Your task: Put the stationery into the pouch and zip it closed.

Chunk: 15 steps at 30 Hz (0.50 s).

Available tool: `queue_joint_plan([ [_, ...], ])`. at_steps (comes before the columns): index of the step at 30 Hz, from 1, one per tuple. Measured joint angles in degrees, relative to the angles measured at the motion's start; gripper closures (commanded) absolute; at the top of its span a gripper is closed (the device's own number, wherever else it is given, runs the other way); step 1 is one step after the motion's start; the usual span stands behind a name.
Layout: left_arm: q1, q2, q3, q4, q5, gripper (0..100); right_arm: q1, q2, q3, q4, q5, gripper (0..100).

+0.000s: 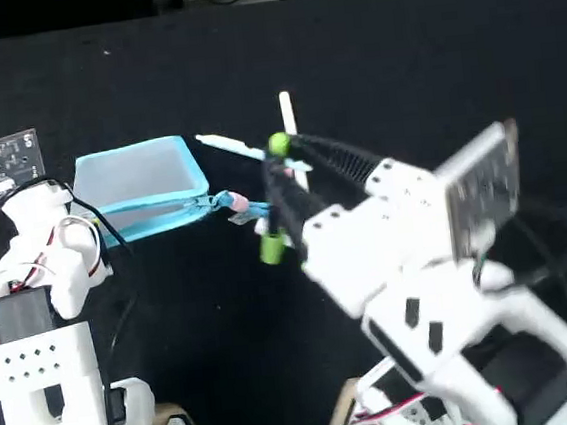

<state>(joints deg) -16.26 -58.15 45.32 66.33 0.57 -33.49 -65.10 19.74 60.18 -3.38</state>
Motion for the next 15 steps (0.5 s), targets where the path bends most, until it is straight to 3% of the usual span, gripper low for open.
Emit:
queue_joint_plan([
  [5, 4.84, 0.0, 0.0, 1.67, 0.0, 97, -5.71, -7.38, 18.81, -19.43, 0.0, 98.7],
  [11, 5.89, 0.0, 0.0, 1.85, 0.0, 97, -9.41, -12.22, 33.67, -37.27, 0.09, 98.7],
  [15, 5.89, 0.0, 0.0, 1.85, 0.0, 97, -10.37, -13.01, 39.91, -45.89, 5.1, 98.7],
])
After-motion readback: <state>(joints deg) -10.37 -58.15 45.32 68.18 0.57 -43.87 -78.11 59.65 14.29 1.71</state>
